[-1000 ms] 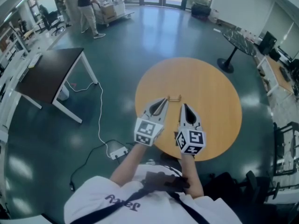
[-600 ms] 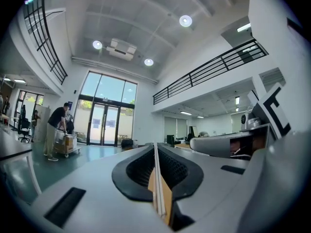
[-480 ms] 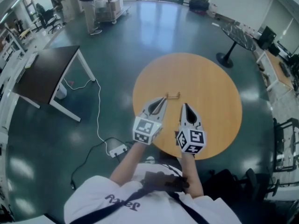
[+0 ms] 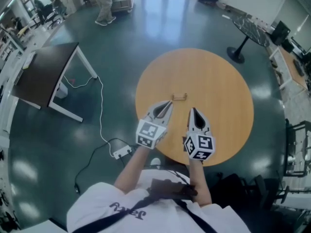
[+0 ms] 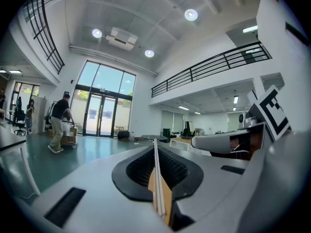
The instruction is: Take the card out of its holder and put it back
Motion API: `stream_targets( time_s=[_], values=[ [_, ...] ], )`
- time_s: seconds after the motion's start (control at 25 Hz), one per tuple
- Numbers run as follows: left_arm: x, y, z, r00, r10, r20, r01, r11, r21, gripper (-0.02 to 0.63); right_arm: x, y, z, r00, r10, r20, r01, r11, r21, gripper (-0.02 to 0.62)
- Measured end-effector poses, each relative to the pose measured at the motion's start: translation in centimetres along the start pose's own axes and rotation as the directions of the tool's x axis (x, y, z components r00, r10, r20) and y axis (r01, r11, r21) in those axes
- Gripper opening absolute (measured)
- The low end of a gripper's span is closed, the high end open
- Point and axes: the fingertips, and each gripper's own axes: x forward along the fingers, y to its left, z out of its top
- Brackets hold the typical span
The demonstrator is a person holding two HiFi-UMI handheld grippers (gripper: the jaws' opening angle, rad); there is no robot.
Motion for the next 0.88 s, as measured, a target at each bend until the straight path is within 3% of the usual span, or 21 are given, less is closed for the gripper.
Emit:
stream_targets(
  time_s=[0.88],
  values=[
    [4.7,5.5,-7.0,0.982,0.064,-0.178,-0.080,0.993,-0.082,0.028,4.1,-4.3,-4.8,0.987,-0.013,-0.163,0.022,0.998,0.056,0.023]
  ],
)
